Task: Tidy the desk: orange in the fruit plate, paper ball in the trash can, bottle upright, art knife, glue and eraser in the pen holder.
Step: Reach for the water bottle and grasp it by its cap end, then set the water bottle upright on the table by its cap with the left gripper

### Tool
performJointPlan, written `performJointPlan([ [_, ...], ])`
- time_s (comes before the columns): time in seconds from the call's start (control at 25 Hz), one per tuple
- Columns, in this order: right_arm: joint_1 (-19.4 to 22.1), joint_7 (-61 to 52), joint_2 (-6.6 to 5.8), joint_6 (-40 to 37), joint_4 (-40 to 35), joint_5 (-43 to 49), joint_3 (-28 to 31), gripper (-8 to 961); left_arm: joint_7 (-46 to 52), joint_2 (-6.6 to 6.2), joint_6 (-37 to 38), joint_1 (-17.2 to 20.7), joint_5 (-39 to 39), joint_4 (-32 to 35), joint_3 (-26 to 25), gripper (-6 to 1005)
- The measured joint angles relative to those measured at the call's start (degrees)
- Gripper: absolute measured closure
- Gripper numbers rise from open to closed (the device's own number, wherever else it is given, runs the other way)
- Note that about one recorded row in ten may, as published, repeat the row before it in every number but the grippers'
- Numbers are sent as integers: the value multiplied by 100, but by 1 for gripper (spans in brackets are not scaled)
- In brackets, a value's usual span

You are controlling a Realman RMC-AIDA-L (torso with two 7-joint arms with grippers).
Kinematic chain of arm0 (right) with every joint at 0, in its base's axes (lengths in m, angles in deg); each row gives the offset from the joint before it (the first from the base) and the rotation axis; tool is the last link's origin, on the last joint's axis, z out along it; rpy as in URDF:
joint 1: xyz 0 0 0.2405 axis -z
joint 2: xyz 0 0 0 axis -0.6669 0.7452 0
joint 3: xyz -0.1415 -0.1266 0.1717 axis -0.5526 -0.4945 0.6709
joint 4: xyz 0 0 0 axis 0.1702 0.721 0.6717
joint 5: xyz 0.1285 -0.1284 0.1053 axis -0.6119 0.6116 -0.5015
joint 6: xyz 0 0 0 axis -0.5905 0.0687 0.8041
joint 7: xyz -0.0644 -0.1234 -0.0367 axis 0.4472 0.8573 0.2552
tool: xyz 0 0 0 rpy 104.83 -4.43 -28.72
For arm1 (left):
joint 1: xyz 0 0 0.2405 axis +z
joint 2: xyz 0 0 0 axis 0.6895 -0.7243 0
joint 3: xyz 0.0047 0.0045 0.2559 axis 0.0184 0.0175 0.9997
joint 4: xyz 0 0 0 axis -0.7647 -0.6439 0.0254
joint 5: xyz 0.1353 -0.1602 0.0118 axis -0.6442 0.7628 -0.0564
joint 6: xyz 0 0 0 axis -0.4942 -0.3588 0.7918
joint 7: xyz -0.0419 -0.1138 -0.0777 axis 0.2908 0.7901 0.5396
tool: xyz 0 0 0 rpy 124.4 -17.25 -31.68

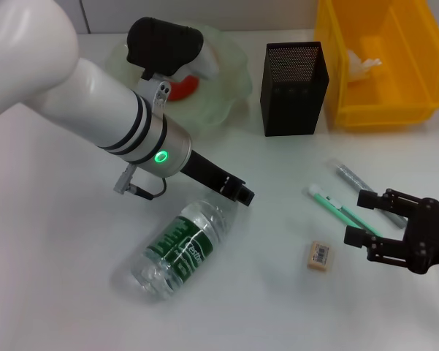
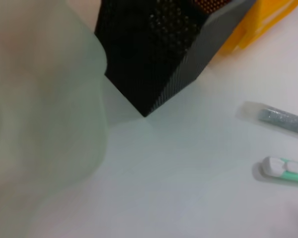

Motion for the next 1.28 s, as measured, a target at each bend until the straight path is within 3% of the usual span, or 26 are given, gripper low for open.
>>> performJointPlan([
  [0.2,7,0,-6,-18,16,-1,-2,166,-84,1,80,156,-1,388,154,533],
  [0.36,13,-1,-8,-34,17,-36,-2,166,-522,-26,244,599,255,1088,135,565],
  [0.48,18,-23,-9,-42,17,-45,4,166,-1147,-47,363,1041,714,1622,-101,560],
  [0.68,-6,-59,3,-96,21,-59,137,166,-2636,-53,611,1655,1706,1840,-718,553],
  [0.8,-36,-82,15,-187,26,-61,289,166,-3606,-61,874,1912,2350,1679,-1159,549],
  [0.96,-74,-132,43,-265,34,-62,483,167,-3839,-61,945,1964,2524,1597,-1284,544],
  [1.0,-86,-137,56,-266,36,-62,546,167,-4654,-61,1171,2071,3080,1178,-1731,542],
  [1.04,-96,-139,72,-268,43,-62,626,167,-4654,-61,1171,2071,3080,1178,-1731,541],
  [1.2,-121,-117,148,-302,126,-62,1071,167,-6485,-61,1641,2022,4201,-206,-2632,535],
  [1.24,-125,-107,165,-310,144,-62,1183,167,-6485,-61,1641,2022,4201,-206,-2632,534],
  [1.28,-130,-97,190,-317,167,-62,1323,167,-7309,-61,1761,2001,4654,-763,-2856,532],
])
